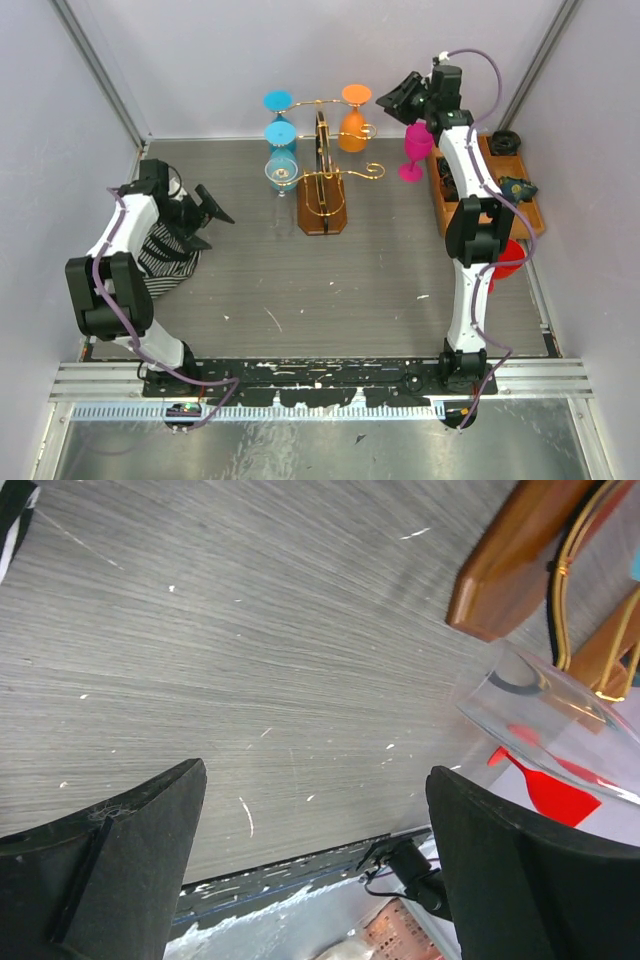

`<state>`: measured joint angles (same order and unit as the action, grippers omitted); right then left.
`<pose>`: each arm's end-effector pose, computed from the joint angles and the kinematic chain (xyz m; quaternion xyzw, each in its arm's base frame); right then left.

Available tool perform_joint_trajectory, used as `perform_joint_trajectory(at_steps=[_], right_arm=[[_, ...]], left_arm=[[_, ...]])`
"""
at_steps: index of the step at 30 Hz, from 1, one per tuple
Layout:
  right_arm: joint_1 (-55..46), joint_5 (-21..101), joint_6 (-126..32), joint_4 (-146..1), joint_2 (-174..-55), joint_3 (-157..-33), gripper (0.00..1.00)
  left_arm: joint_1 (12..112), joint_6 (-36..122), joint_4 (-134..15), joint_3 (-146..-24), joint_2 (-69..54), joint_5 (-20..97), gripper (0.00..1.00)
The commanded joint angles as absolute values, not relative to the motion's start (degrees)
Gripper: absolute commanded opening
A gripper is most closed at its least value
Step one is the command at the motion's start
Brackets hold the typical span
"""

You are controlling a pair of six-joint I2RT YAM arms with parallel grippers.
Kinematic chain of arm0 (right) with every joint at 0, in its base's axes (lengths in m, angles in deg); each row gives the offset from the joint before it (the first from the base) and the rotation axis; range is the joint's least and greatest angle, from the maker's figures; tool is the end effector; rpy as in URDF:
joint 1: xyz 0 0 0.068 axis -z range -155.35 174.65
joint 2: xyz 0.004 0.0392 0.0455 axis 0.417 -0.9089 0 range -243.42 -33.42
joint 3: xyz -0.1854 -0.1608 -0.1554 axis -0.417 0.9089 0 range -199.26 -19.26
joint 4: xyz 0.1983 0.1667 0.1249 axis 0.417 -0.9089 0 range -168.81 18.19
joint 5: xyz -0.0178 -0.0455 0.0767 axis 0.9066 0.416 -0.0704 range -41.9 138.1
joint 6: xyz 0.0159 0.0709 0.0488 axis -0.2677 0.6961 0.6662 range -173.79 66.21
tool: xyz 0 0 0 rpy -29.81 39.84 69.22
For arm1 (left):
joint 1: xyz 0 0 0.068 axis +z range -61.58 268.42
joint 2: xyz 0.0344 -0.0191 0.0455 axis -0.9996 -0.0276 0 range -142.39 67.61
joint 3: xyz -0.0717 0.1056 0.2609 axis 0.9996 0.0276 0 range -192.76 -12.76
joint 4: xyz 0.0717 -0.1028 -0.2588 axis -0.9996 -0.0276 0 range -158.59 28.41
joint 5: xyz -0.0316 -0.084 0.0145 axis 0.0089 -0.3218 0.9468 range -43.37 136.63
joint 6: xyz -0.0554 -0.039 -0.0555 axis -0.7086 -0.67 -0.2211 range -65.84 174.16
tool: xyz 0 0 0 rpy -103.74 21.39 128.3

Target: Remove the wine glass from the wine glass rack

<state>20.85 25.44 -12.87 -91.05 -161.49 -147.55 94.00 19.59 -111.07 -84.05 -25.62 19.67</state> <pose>0.6009 0.0699 0.3492 0.1461 0.7932 0.3644 0.4656 0.3586 -0.0003 0.2132 -0.2941 0.9143 -0.2619 0.0944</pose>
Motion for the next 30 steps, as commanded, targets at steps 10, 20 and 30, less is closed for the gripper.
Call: perform_joint_trajectory(at_steps=[10, 20, 30], right_arm=[[20.4, 19.9, -4.8, -79.7, -161.5, -148.4, 0.42], [20.4, 19.8, -3.2, -78.8, -164.4, -150.6, 0.41], [20.3, 19.3, -0.8, -76.2, -167.7, -153.0, 0.38]], left_arm=[[94.3, 19.6, -106.8, -82.1, -22.0, 16.6, 0.98], [94.3, 19.8, -107.3, -82.5, -22.2, 16.3, 0.98], [94.2, 19.8, -107.5, -82.8, -22.4, 16.2, 0.98]])
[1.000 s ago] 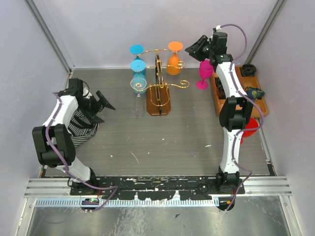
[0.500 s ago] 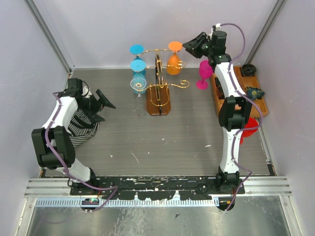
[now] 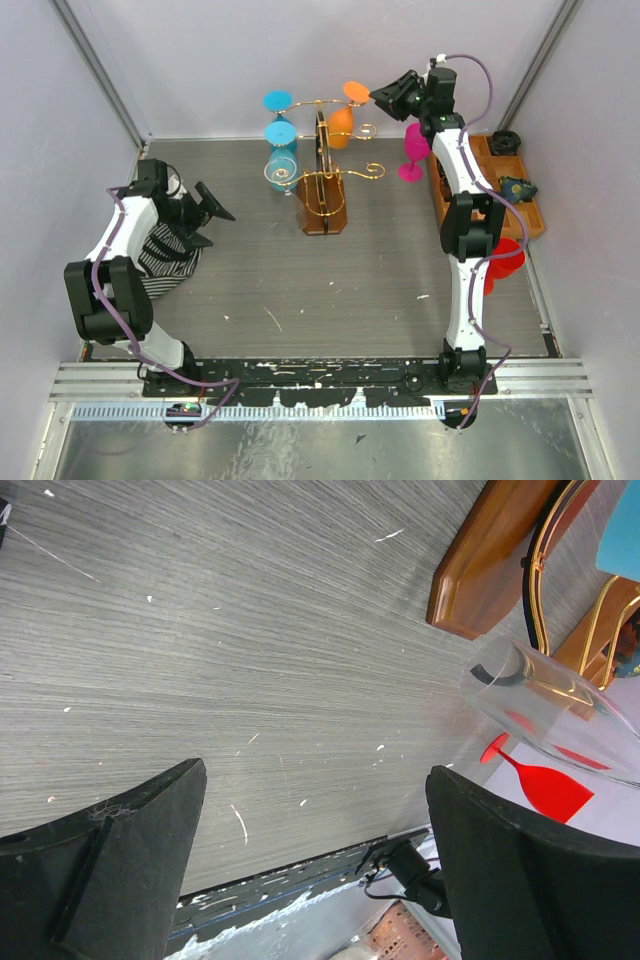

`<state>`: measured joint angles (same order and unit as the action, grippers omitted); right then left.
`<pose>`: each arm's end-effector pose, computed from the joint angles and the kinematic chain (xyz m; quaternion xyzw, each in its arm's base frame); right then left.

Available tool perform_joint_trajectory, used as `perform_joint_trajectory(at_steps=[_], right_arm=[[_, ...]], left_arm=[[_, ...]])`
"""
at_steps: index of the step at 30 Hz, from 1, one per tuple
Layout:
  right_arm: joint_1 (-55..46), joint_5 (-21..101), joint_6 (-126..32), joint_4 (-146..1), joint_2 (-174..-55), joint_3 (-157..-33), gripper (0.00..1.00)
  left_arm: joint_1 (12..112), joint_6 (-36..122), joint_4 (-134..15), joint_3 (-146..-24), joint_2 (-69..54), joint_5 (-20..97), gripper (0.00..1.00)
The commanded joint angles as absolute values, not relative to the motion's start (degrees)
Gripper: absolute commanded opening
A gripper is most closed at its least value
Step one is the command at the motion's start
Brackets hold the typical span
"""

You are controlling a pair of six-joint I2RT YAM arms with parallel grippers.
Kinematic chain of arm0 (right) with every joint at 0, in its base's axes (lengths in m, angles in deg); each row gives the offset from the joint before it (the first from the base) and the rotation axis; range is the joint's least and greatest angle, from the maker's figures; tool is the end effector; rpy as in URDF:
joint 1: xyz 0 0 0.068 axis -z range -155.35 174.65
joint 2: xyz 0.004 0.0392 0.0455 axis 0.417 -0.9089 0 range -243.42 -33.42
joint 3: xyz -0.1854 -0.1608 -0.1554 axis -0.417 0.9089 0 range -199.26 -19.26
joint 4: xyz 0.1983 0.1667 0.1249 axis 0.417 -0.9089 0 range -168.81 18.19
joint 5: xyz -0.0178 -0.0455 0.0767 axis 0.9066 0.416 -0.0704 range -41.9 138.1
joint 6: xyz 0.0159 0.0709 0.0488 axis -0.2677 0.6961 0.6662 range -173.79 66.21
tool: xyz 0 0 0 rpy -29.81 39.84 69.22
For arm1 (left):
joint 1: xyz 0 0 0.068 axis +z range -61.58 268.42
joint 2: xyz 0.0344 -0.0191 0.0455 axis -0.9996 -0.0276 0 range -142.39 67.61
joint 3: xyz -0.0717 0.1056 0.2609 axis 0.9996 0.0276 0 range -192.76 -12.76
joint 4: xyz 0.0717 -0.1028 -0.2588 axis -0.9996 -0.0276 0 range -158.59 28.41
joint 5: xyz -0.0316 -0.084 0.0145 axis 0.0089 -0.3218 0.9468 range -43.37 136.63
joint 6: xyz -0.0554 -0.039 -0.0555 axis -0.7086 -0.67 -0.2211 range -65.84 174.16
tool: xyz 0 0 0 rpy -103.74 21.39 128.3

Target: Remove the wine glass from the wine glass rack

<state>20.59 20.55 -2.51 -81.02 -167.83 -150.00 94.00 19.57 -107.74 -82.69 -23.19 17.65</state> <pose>0.6286 0.0806 0.3256 0.1683 0.7554 0.4460 0.4497 0.3575 -0.0028 0.2239 -0.2790 0.9082 -0.2856 0.1253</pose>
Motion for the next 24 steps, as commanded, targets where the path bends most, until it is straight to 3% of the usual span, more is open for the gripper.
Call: perform_joint_trajectory(at_steps=[1, 18, 24], right_arm=[[20.3, 19.2, -0.5, -75.7, -167.8, -153.0, 0.38], [20.1, 17.5, 4.2, -70.7, -170.1, -154.3, 0.37], [19.9, 16.3, 6.0, -68.4, -170.9, -155.5, 0.32]], left_arm=[[94.3, 19.8, -107.5, -82.9, -22.5, 16.2, 0.98], [94.3, 20.1, -108.1, -82.8, -23.9, 16.9, 0.98], [94.3, 20.1, -108.1, -82.7, -23.8, 16.9, 0.98]])
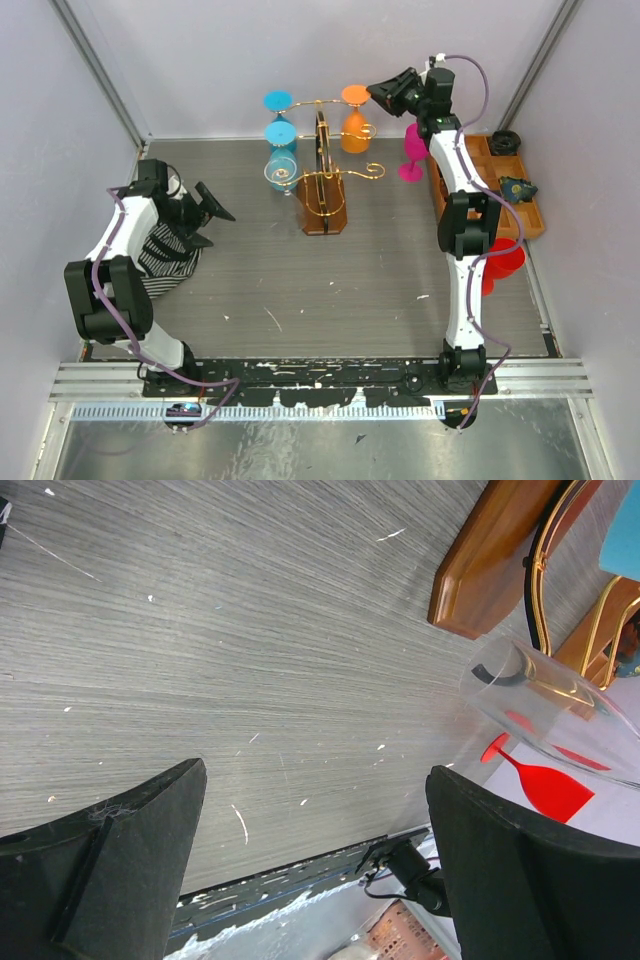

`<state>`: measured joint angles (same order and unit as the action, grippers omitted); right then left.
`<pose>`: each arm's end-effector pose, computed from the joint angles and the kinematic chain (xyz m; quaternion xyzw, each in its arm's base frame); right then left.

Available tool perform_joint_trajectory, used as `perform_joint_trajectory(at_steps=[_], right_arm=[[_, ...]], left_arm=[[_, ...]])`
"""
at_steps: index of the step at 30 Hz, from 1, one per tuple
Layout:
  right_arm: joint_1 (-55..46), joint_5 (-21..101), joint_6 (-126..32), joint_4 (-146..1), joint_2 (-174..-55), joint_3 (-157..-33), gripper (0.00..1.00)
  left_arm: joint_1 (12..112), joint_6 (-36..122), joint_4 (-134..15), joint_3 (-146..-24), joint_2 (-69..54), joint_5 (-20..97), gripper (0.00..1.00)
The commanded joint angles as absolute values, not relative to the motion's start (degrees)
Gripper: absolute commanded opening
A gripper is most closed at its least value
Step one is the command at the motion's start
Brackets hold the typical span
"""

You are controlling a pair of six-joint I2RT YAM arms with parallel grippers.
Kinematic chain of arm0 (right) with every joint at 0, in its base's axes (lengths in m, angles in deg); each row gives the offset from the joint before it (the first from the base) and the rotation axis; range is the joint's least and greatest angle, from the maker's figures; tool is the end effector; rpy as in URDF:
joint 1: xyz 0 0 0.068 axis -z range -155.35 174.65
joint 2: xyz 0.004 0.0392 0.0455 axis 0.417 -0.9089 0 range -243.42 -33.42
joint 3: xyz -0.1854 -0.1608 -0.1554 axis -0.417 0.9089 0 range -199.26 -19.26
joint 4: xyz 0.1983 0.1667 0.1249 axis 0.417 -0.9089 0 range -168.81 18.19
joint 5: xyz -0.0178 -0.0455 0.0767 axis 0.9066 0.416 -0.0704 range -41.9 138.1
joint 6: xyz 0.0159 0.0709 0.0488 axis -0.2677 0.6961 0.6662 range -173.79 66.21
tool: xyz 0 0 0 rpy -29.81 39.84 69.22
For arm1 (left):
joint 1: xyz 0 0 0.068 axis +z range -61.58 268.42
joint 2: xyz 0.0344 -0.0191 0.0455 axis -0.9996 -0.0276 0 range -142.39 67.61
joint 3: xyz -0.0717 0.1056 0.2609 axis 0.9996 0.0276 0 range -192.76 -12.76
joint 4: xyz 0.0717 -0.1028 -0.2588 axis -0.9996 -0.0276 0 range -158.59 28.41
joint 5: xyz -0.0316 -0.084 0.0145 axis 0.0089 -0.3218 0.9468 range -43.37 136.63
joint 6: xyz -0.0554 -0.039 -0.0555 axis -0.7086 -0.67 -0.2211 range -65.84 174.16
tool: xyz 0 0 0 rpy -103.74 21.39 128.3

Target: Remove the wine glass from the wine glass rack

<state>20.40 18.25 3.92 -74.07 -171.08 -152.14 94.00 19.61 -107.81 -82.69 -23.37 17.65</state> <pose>0.6410 0.0864 0.3233 0.1734 0.7233 0.4948 0.4494 0.3576 -0.0028 0.2228 -0.2793 0.9085 -0.2852 0.1234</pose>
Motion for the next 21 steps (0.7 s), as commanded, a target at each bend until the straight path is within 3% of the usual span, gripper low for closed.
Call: perform_joint_trajectory(at_steps=[1, 13, 21], right_arm=[[19.8, 16.1, 6.2, -68.4, -171.0, -155.7, 0.32], [19.6, 14.2, 5.6, -69.7, -171.7, -156.8, 0.27], [19.6, 13.6, 4.7, -70.2, -171.2, -156.6, 0.02]], left_arm=[[94.4, 20.1, -108.1, -82.6, -23.8, 17.0, 0.98], [94.3, 20.3, -108.4, -82.2, -23.6, 17.2, 0.98], [94.3, 20.3, -108.5, -82.3, -23.4, 17.4, 0.99]])
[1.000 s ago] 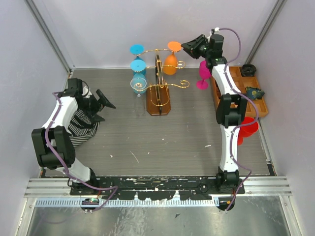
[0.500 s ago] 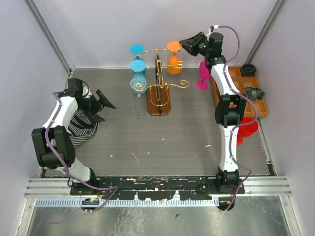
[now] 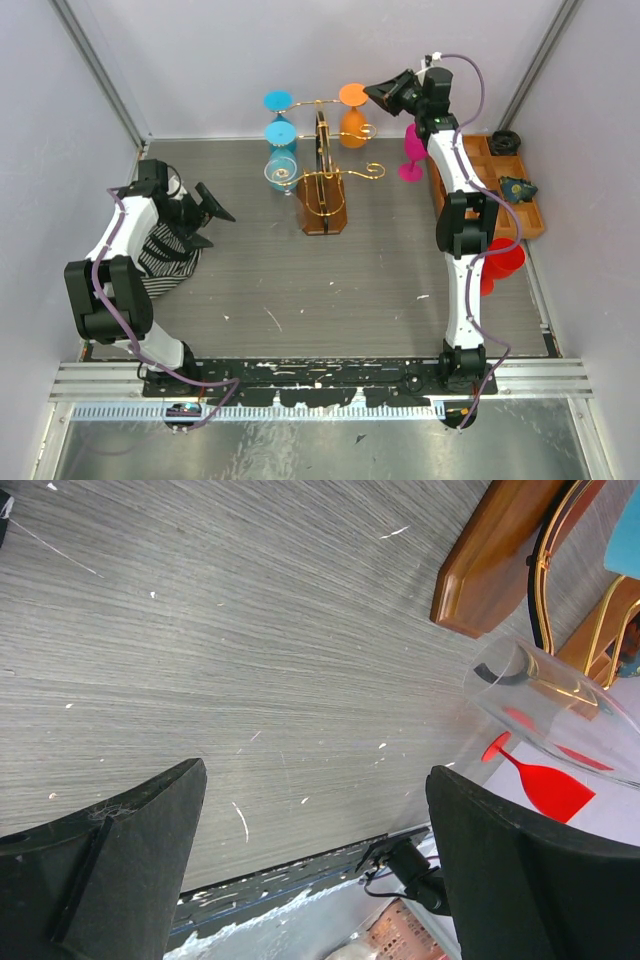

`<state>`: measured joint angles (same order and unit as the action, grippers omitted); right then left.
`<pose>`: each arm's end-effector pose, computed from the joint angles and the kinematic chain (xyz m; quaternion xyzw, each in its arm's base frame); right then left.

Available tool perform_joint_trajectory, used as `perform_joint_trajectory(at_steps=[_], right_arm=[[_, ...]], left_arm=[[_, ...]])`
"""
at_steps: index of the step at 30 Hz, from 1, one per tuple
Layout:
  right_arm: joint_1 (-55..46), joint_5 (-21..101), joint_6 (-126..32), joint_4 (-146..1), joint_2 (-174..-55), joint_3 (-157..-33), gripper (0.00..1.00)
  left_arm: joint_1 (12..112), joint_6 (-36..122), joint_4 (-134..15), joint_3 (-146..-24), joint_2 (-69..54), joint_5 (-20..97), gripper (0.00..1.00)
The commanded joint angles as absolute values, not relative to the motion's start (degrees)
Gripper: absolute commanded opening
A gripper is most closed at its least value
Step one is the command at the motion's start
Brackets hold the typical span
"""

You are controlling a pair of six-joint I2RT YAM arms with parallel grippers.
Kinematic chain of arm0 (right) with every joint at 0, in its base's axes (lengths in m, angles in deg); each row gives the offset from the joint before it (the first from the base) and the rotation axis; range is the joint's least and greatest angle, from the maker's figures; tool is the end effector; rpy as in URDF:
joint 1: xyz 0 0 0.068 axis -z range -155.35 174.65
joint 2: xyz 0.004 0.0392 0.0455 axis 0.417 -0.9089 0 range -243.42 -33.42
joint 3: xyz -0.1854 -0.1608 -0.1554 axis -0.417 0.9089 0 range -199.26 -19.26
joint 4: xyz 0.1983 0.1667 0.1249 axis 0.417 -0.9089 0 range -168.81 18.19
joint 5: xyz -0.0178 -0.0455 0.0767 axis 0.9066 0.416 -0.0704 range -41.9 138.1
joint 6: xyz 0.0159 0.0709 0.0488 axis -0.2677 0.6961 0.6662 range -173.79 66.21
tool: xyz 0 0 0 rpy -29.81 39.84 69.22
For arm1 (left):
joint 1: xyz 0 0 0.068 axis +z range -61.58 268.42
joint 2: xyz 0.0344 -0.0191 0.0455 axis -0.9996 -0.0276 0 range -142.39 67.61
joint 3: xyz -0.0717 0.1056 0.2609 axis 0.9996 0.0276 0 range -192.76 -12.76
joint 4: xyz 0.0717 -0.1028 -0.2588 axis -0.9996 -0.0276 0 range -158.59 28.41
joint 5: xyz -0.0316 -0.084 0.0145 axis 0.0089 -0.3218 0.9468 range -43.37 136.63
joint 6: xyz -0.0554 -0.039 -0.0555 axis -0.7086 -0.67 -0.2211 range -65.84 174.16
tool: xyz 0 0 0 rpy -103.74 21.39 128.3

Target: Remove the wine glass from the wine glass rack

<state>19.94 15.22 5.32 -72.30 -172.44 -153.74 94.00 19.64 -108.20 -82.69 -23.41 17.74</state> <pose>0.6427 0.0952 0.3245 0.1534 0.7165 0.5195 0.4395 0.3568 -0.0028 0.2221 -0.2804 0.9091 -0.2837 0.1202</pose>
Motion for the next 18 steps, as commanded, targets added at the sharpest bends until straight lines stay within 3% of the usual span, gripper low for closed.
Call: perform_joint_trajectory(at_steps=[1, 18], right_arm=[[19.6, 13.6, 4.9, -70.3, -170.9, -156.4, 0.01], [21.8, 14.3, 16.1, -57.1, -165.4, -148.1, 0.01]], left_arm=[[94.3, 20.3, -108.5, -82.3, -23.4, 17.4, 0.99], [94.3, 20.5, -108.5, -81.8, -22.6, 17.6, 0.98]])
